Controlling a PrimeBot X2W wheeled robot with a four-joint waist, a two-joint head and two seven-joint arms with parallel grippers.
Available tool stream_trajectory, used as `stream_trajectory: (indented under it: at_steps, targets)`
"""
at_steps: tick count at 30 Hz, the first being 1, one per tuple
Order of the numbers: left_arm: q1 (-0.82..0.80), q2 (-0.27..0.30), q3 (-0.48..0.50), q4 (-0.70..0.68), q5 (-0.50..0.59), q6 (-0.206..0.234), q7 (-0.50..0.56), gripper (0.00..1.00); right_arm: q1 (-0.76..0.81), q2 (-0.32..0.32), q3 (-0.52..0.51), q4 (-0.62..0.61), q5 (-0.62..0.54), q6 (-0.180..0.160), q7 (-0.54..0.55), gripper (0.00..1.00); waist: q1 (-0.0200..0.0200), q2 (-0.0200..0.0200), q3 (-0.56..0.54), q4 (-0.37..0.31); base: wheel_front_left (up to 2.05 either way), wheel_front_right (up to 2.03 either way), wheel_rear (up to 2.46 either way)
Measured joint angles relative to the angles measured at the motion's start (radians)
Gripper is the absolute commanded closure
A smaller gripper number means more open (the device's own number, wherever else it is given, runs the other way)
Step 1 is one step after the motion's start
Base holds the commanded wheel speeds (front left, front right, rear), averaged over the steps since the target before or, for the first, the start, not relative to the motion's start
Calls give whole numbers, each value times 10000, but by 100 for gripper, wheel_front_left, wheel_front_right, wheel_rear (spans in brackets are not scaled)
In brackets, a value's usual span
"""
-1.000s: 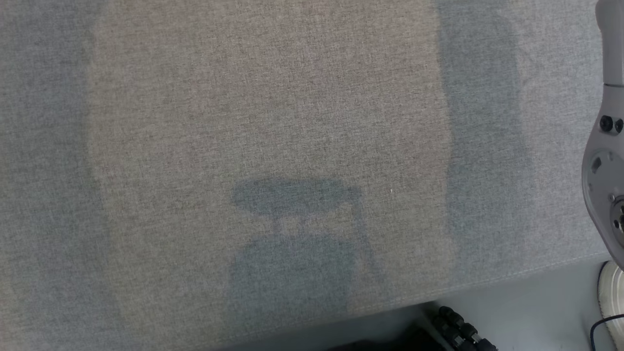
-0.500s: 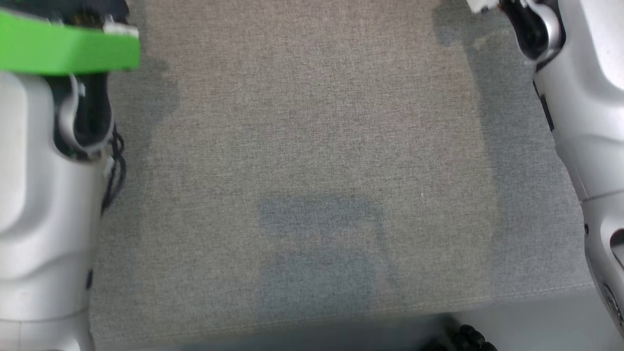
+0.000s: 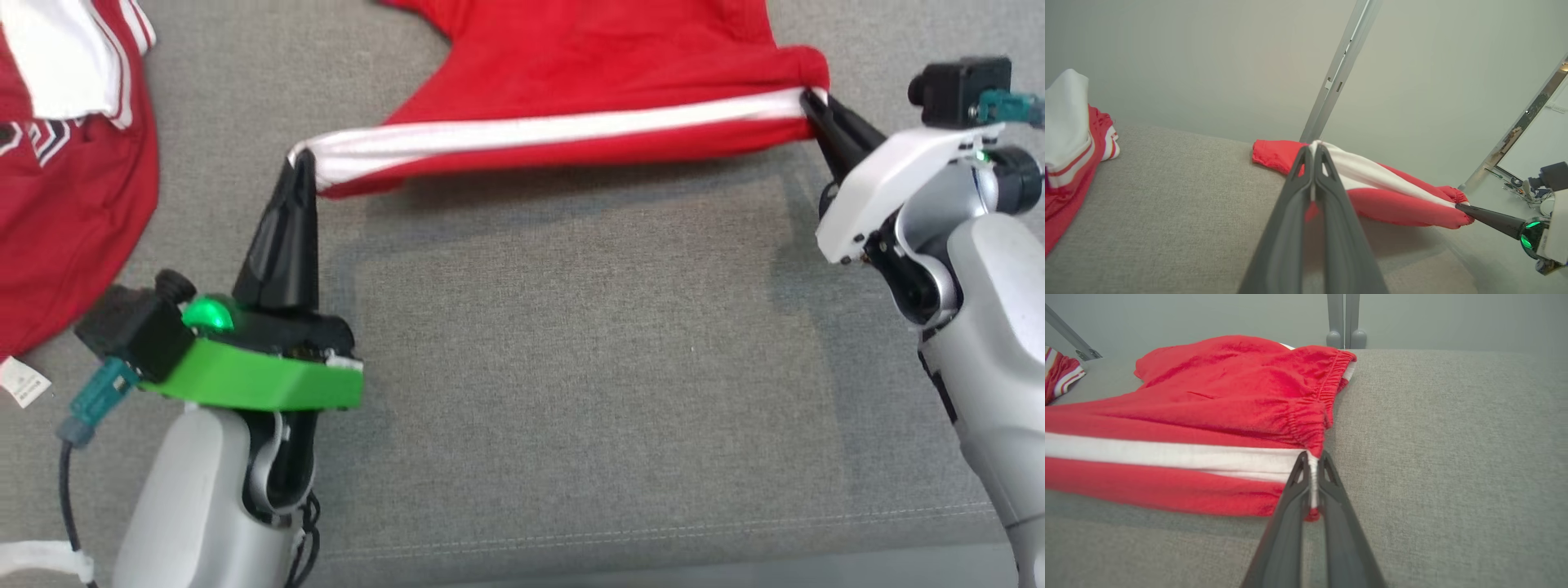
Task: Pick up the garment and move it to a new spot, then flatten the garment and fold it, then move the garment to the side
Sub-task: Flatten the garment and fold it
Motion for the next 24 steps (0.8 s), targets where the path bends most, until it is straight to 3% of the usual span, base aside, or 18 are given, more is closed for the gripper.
stream_trajectory:
  at_steps: [11, 24]
  targets:
    - [2997, -38, -399, -368, -125, 245, 144, 100, 2857, -69, -364, -1087, 190, -2, 917, 100, 0, 0, -1906, 258, 0, 0, 0]
    - [5030, 456, -807, -1678, -128, 570, 802, 100, 5582, 117, -1471, -3122, -25, -4, 2171, 100, -1, 1, -2827, 307, 0, 0, 0]
